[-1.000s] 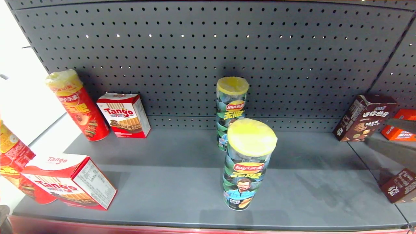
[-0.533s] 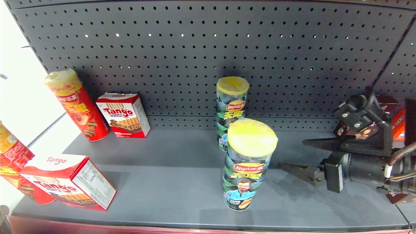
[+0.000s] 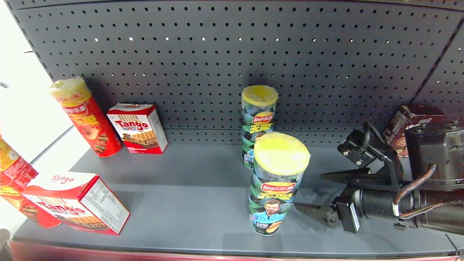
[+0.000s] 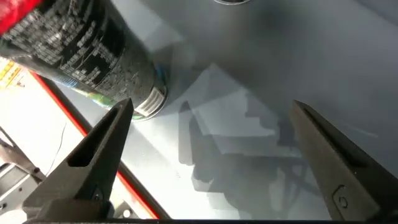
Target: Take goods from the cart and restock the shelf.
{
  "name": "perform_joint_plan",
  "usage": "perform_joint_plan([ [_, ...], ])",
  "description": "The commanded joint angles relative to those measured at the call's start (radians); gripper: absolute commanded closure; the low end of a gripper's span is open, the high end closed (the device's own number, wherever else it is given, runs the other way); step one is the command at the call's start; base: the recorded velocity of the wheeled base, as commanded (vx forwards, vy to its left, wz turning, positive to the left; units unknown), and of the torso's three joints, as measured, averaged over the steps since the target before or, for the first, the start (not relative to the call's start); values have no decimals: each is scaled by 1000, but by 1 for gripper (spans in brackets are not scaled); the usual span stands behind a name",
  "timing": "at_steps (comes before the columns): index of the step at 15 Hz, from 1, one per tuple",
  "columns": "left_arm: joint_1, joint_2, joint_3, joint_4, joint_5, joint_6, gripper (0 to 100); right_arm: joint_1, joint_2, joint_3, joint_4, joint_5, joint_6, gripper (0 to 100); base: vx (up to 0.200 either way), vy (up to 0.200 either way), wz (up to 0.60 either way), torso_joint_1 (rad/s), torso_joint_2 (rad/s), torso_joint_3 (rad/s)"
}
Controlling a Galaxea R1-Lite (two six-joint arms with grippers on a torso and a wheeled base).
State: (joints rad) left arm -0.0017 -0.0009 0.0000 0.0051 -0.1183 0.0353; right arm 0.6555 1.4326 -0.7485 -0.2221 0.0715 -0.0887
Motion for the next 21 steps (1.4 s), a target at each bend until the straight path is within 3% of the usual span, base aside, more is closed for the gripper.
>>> perform_joint_plan([
  [1,0,2,0,1,0,0,0,10,20,-6,-2,-1,0,0,0,0,0,0,0,0],
  [21,0,2,0,1,2,0,0,22,42,-29,-2,-2,-20,0,0,0,0,0,0,0],
])
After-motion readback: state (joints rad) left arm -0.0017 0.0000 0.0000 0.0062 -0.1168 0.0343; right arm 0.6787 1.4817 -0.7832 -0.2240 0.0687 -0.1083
